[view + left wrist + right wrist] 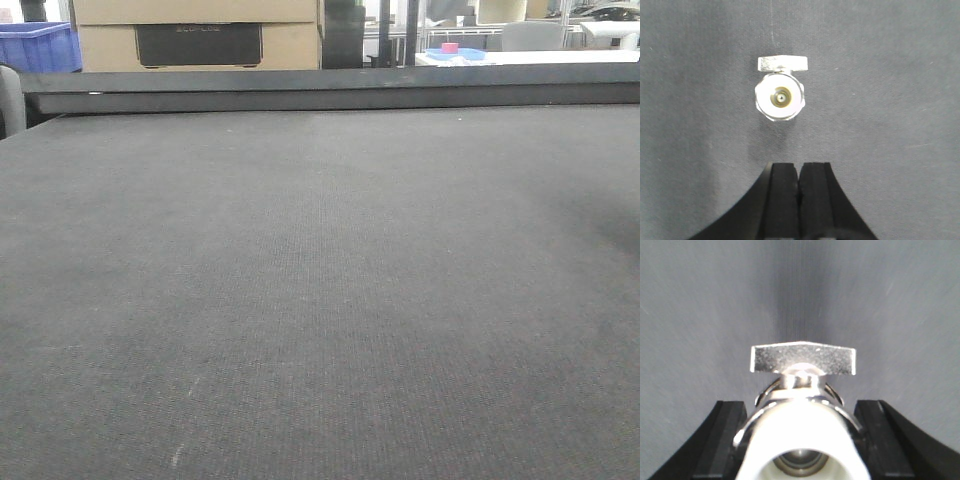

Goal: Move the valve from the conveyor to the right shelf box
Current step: 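Close the left gripper around the other silver valve, then lift both held valves up off the conveyor belt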

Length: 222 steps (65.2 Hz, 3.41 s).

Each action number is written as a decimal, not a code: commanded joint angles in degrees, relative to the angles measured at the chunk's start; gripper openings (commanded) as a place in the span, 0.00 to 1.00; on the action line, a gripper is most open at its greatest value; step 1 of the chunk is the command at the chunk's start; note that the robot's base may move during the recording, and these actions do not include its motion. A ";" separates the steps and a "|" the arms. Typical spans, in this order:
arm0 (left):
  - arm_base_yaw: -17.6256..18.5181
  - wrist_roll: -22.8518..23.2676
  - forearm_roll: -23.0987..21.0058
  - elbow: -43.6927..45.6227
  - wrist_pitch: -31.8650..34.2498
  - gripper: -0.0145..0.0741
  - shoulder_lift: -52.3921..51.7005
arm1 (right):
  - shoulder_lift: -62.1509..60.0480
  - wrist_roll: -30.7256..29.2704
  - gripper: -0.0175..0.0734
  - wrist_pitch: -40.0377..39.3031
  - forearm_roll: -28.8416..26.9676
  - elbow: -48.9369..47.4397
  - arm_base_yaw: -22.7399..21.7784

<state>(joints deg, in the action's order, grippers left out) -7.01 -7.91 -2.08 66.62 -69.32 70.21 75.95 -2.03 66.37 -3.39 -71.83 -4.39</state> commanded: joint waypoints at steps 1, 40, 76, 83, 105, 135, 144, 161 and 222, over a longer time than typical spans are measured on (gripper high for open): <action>-0.21 -1.15 0.28 0.47 1.72 0.06 1.24 | -2.58 -0.13 0.01 -1.71 0.45 -0.79 -0.28; -0.21 -2.65 1.73 0.56 8.39 0.78 17.20 | -3.54 -0.13 0.01 -0.44 0.23 -0.79 -0.28; 1.70 -2.43 1.37 0.46 10.16 0.78 23.70 | -3.54 -0.13 0.01 -1.28 0.23 -0.79 -0.28; 1.70 -2.44 2.08 0.46 10.94 0.74 23.70 | -3.54 -0.13 0.01 -1.28 0.23 -0.79 -0.28; 1.70 -2.12 2.57 0.46 10.18 0.04 23.70 | -3.54 -0.13 0.01 -1.59 0.14 -0.79 -0.28; 1.70 -2.12 -2.04 1.52 12.23 0.04 14.15 | -8.88 -0.13 0.01 -8.96 -0.15 -0.79 -0.28; 1.70 -4.08 -9.61 0.71 19.78 0.04 7.68 | -10.28 -0.13 0.01 -13.35 -0.15 -0.09 -0.28; 1.70 -7.26 -16.54 -6.95 35.90 0.04 -5.78 | -15.40 -0.13 0.01 -24.02 -0.15 7.54 -0.28; 1.70 -7.15 -20.85 -33.76 55.16 0.04 -46.96 | -39.18 -0.13 0.01 -51.79 -0.15 32.50 -0.28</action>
<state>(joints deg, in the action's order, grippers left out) -5.51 -14.96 -22.02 32.69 -17.02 25.19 37.46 -2.03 19.22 -3.94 -38.94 -4.39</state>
